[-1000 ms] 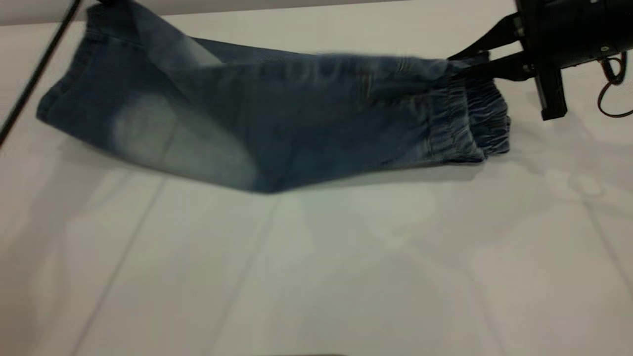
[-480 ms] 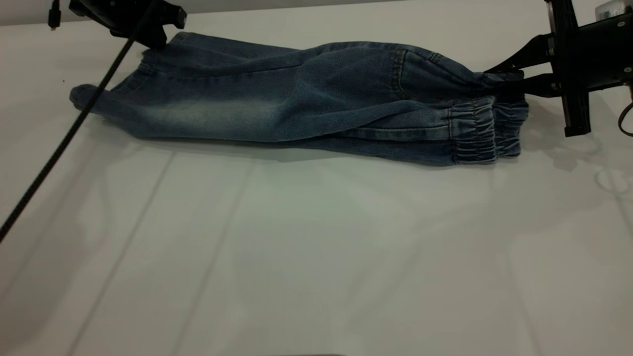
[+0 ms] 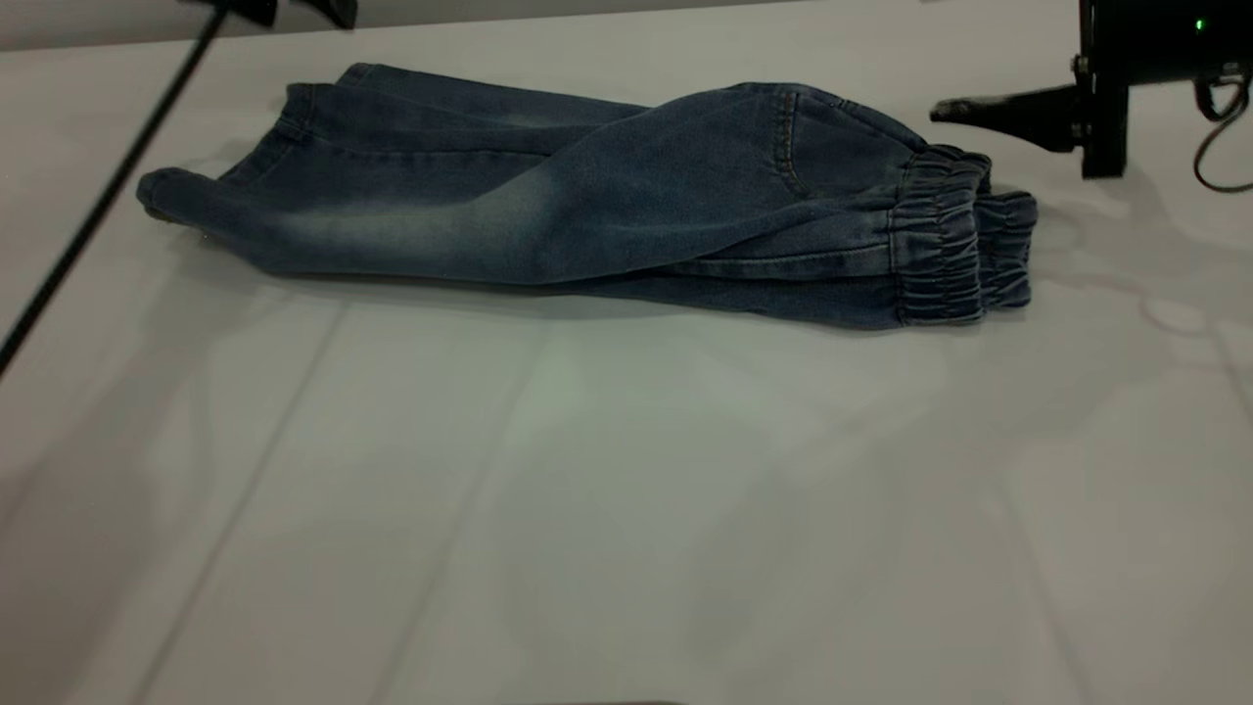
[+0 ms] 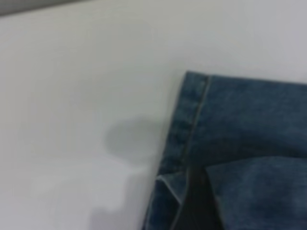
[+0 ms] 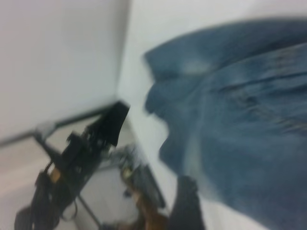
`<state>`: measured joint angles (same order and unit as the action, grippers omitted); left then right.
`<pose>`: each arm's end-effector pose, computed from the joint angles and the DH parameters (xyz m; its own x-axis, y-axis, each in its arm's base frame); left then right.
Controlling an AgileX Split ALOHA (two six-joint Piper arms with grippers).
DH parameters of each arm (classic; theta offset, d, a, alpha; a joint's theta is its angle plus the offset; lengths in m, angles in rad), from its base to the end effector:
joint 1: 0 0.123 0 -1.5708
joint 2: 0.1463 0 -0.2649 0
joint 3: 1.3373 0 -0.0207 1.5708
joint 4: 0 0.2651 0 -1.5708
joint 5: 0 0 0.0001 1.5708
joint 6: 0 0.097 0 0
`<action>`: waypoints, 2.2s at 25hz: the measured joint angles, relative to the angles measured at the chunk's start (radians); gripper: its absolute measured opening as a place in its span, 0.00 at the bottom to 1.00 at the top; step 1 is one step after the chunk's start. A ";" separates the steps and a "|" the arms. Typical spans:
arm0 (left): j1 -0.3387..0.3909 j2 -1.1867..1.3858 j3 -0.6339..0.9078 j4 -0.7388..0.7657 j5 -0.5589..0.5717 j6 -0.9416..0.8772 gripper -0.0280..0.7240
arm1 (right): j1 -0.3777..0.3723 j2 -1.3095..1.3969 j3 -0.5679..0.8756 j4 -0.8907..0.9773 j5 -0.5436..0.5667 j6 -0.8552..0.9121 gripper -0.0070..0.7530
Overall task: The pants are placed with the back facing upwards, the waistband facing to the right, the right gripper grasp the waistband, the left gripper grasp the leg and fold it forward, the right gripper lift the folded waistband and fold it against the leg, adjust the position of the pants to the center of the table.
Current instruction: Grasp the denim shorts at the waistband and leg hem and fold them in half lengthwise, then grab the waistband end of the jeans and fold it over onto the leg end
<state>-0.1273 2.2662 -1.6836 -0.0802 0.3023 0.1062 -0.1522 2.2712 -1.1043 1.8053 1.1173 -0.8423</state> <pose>0.5039 -0.0668 0.1222 -0.7048 0.1201 -0.6992 0.1644 0.9864 0.0036 0.3881 0.0263 0.0466 -0.7832 0.5825 0.2174 0.3427 0.1126 0.9327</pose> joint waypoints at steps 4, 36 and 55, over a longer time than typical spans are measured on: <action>-0.019 -0.061 0.000 0.001 0.071 0.026 0.71 | 0.000 -0.003 0.000 -0.104 0.021 0.001 0.77; -0.121 -0.092 0.000 -0.073 0.233 0.121 0.65 | 0.102 0.000 0.000 -0.363 -0.406 0.246 0.48; -0.413 0.094 0.000 -0.080 0.151 0.176 0.65 | 0.098 -0.201 0.000 -0.271 -0.303 -0.137 0.07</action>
<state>-0.5406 2.3605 -1.6836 -0.1598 0.4535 0.2827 -0.0544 2.0704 -1.1043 1.5341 0.8142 -0.9792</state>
